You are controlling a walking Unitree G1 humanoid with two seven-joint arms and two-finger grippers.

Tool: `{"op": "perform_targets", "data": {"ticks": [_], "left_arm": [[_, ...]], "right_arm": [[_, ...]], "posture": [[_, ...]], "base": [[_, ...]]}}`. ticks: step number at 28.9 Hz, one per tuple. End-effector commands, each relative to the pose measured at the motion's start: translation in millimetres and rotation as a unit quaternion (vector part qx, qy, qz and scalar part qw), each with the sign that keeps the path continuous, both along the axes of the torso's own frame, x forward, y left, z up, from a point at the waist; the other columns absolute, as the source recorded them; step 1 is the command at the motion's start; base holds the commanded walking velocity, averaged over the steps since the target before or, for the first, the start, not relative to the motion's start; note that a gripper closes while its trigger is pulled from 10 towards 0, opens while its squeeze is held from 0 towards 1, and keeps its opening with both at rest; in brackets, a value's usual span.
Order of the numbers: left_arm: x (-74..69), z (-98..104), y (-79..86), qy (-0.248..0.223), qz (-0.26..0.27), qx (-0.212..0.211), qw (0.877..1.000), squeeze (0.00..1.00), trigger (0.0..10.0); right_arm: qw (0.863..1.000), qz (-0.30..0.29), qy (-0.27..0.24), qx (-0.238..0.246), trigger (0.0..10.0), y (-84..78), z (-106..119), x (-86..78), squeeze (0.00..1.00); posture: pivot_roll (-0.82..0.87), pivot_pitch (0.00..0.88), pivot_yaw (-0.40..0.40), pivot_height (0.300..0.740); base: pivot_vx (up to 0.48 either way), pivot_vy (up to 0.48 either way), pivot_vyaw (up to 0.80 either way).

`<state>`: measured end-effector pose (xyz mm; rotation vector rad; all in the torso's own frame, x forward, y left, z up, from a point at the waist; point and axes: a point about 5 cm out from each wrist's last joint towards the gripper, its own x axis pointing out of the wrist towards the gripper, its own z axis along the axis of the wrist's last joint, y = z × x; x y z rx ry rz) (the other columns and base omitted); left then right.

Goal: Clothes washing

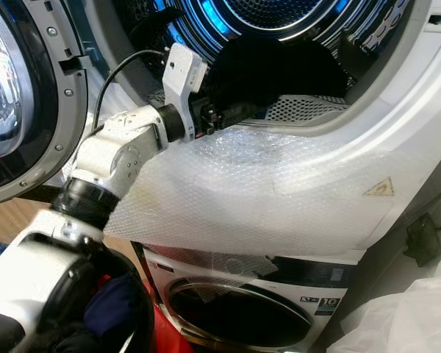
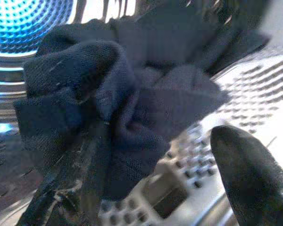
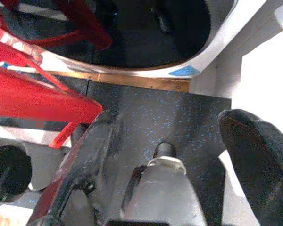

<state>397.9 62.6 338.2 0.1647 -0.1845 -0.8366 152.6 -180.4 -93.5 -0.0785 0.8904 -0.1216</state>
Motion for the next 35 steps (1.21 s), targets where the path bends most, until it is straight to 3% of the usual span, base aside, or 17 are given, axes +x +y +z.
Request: {"op": "perform_targets", "data": {"ticks": [1,9,16,21,27,31,35], "left_arm": [[5.8,-9.7,5.7,0.02,0.014,0.012,1.0,0.0,10.0],[11.7,6.3,7.1,-0.001,0.019,-0.046,0.999,0.0,10.0],[10.1,17.0,-3.4,-0.023,0.003,-0.068,0.997,0.0,10.0],[7.6,34.5,-16.4,-0.021,0.003,-0.121,0.992,0.0,10.0],[3.4,48.0,-29.2,-0.04,0.003,-0.116,0.992,0.0,10.0],[7.8,49.1,-19.2,-0.04,0.047,-0.115,0.991,0.0,10.0],[10.1,45.0,-12.7,-0.036,0.056,-0.108,0.992,0.0,10.0]], "right_arm": [[1.0,0.0,-0.001,0.006,10.0,3.7,-0.9,-2.6,0.0],[1.0,-0.008,0.007,0.01,10.0,5.1,-5.4,-16.5,0.0],[1.0,-0.019,0.01,0.009,10.0,2.3,-8.0,-28.5,0.0],[0.999,-0.044,0.01,-0.01,10.0,-15.1,-9.2,-46.0,0.0],[0.997,-0.073,0.016,-0.031,10.0,-35.8,-9.2,-67.2,0.0],[0.995,-0.088,0.012,-0.041,10.0,-43.3,-7.8,-73.0,0.0],[0.995,-0.087,0.009,-0.04,10.0,-44.5,-7.1,-71.0,0.0]], "posture": [[-0.02,0.0,0.128,0.74],[-0.06,0.0,0.15,0.74],[-0.14,0.0,0.163,0.74],[-0.23,0.012,0.155,0.74],[-0.32,0.035,0.159,0.74],[-0.34,0.045,0.156,0.74],[-0.31,0.033,0.151,0.74]], "base": [[0.0,0.0,0.0],[0.0,0.0,0.0],[0.0,0.0,0.0],[0.0,0.0,0.0],[0.0,0.0,0.0],[0.0,0.0,0.0],[0.0,0.0,0.0]]}}
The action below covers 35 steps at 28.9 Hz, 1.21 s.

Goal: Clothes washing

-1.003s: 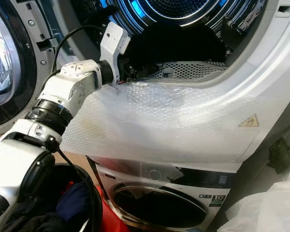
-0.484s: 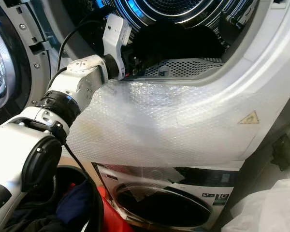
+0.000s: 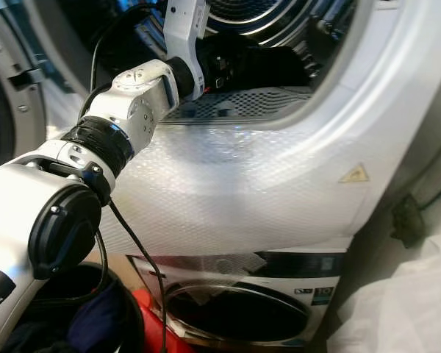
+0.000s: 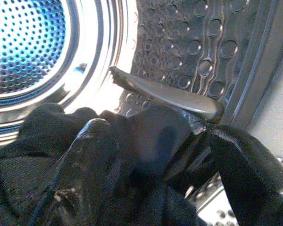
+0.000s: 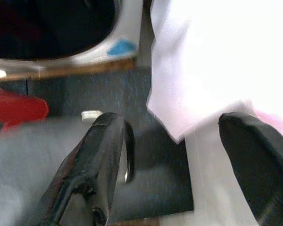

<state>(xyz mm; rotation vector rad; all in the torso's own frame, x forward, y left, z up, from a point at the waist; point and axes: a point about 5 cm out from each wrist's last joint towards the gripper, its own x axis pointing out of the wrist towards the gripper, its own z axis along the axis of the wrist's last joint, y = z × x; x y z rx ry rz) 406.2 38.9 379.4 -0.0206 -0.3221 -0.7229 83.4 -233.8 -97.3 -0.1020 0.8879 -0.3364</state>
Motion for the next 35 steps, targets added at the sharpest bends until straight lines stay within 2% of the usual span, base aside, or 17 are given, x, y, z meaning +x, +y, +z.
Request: {"op": "perform_targets", "data": {"ticks": [1,4,5,6,7,8,11,15,16,17,23,27,28,30,32,33,35], "left_arm": [[2.0,1.7,11.7,-0.007,0.01,0.012,1.0,0.0,10.0],[1.1,0.1,11.9,-0.018,-0.004,0.033,0.999,0.0,10.0],[-0.6,0.9,11.0,-0.03,-0.02,0.044,0.998,0.0,10.0],[-5.8,6.7,9.5,-0.075,-0.051,0.076,0.993,0.0,10.0],[-5.8,6.7,9.5,-0.075,-0.051,0.076,0.993,0.0,10.0],[-11.8,15.6,9.0,-0.118,-0.078,0.095,0.985,0.0,10.0],[-21.8,32.3,14.0,-0.181,-0.115,0.089,0.973,0.0,10.0],[-33.3,40.3,23.8,-0.249,-0.139,0.098,0.953,0.0,10.0],[-40.9,41.7,27.2,-0.275,-0.153,0.105,0.944,0.0,10.0],[-42.8,41.4,28.7,-0.28,-0.157,0.108,0.941,0.0,10.0],[-66.4,18.1,38.6,-0.246,-0.22,0.124,0.936,0.0,10.0],[-90.7,4.7,48.9,-0.197,-0.256,0.094,0.942,0.0,10.0],[-105.4,-1.9,54.6,-0.169,-0.272,0.07,0.945,0.0,10.0],[-117.7,-9.0,55.6,-0.146,-0.278,0.056,0.948,0.0,10.0],[-126.9,-30.0,55.0,-0.111,-0.243,0.051,0.962,0.0,10.0],[-129.0,-48.6,57.5,-0.087,-0.202,0.058,0.974,0.0,10.0],[-130.8,-57.5,60.9,-0.069,-0.175,0.065,0.98,0.0,10.0]], "right_arm": [[1.0,0.004,0.011,0.016,10.0,10.0,-3.6,-0.4,0.0],[1.0,0.004,0.011,0.019,10.0,12.5,-3.7,4.0,0.0],[1.0,0.008,0.01,0.022,10.0,14.7,-3.6,8.0,0.0],[0.999,0.014,0.0,0.032,10.0,20.9,-2.7,18.6,0.0],[0.999,0.014,0.0,0.032,10.0,20.9,-2.7,18.6,0.0],[0.999,0.023,-0.005,0.037,10.0,26.7,-1.7,27.9,0.0],[0.998,0.037,-0.016,0.052,10.0,37.3,0.5,43.1,0.0],[0.996,0.056,-0.025,0.065,10.0,51.6,3.3,59.5,0.0],[0.995,0.056,-0.039,0.067,10.0,54.8,6.6,68.6,0.0],[0.995,0.054,-0.045,0.069,10.0,56.1,7.9,72.2,0.0],[0.99,0.02,-0.118,0.068,10.0,49.4,28.3,111.5,0.0],[0.989,0.022,-0.128,0.07,10.0,47.4,35.2,125.8,0.0],[0.989,0.038,-0.124,0.071,10.0,51.6,37.0,131.3,0.0],[0.989,0.055,-0.122,0.07,10.0,55.2,38.4,135.2,0.0],[0.988,0.056,-0.13,0.07,10.0,57.7,43.1,144.0,0.0],[0.986,0.051,-0.142,0.066,10.0,58.0,48.7,152.5,0.0],[0.985,0.052,-0.15,0.06,10.0,58.5,52.8,158.2,0.0]], "posture": [[-0.31,0.033,0.151,0.74],[-0.28,0.008,0.147,0.74],[-0.26,0.0,0.146,0.74],[-0.24,0.0,0.144,0.74],[-0.24,0.0,0.144,0.74],[-0.2,0.0,0.143,0.74],[-0.16,0.0,0.146,0.74],[-0.1,0.0,0.153,0.74],[-0.08,0.0,0.153,0.74],[-0.06,0.0,0.154,0.74],[-0.01,0.0,0.173,0.74],[0.05,0.0,0.166,0.74],[0.12,0.0,0.172,0.74],[0.13,0.0,0.173,0.74],[0.15,0.0,0.176,0.74],[0.16,0.0,0.176,0.74],[0.17,0.0,0.176,0.74]], "base": [[0.0,0.0,0.0],[0.0,0.0,0.0],[0.0,0.0,0.0],[0.0,0.0,0.0],[0.0,0.0,0.0],[0.0,0.0,0.0],[0.0,0.0,0.0],[0.0,0.0,0.0],[0.0,0.0,0.0],[0.0,0.0,0.0],[0.0,0.0,0.0],[0.0,0.0,0.0],[0.0,0.0,0.0],[0.0,0.0,0.0],[0.0,0.0,0.0],[0.0,0.0,0.0],[0.0,0.0,0.0]]}}
